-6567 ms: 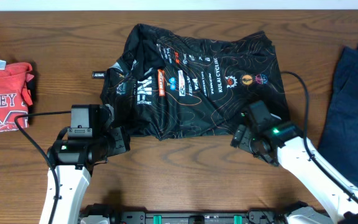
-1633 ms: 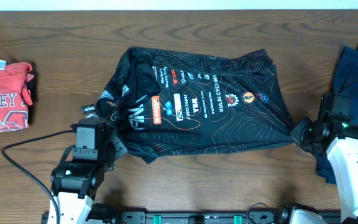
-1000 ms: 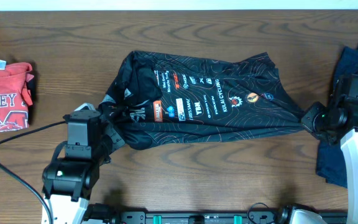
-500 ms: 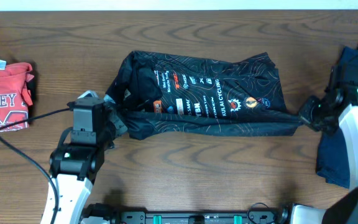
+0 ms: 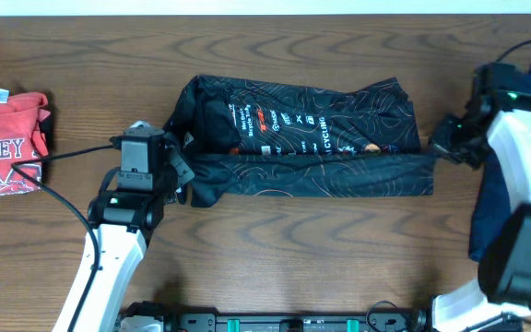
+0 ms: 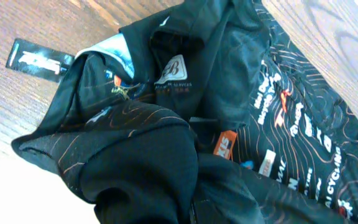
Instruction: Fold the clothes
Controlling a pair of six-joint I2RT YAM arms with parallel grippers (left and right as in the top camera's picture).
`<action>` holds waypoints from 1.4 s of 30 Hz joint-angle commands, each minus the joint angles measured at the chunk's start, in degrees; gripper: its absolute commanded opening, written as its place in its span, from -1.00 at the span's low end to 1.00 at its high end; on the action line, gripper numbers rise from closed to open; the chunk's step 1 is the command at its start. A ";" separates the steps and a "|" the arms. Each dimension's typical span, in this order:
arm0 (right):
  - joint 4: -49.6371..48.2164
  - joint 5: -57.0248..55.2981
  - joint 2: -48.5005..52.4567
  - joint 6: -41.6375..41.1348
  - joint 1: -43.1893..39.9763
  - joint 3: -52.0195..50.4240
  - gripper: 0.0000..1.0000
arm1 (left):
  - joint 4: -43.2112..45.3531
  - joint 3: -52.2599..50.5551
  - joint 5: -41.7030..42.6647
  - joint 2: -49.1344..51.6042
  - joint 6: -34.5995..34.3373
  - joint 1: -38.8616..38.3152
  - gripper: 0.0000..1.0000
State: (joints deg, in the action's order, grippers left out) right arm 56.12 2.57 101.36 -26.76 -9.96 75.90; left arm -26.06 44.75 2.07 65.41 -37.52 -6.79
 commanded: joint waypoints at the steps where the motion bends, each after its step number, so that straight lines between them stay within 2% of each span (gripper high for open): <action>1: -2.16 -0.33 4.39 -1.84 2.23 1.14 -0.98 | 0.98 1.25 -3.32 0.90 0.11 0.24 -0.88; 7: -6.49 0.09 9.11 -3.45 3.89 2.80 -0.97 | 2.47 1.25 -6.27 4.50 -0.11 0.24 -0.87; 14: -6.75 0.28 12.24 -4.48 4.02 5.79 -0.98 | 6.99 1.25 -6.19 13.00 -0.09 0.24 -0.88; 20: -7.26 0.22 12.26 -4.50 4.00 5.81 -0.97 | 12.33 1.25 -6.43 15.56 -0.15 0.26 -0.88; 27: -7.30 0.22 12.26 -4.96 3.96 5.81 -0.97 | 15.21 1.31 -7.67 15.43 -4.37 0.28 -0.88; 31: -7.26 -0.02 12.26 -4.96 3.87 5.81 -0.97 | 14.78 1.53 -7.04 14.27 -4.46 0.22 -0.88; 42: -6.71 -1.70 12.26 -5.40 3.48 5.81 -0.97 | 12.09 1.68 -8.41 3.19 -7.17 -2.40 -0.88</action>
State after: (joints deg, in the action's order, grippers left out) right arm 49.17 2.02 113.08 -31.11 -6.33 80.60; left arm -13.04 44.84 -4.01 71.75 -43.70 -8.03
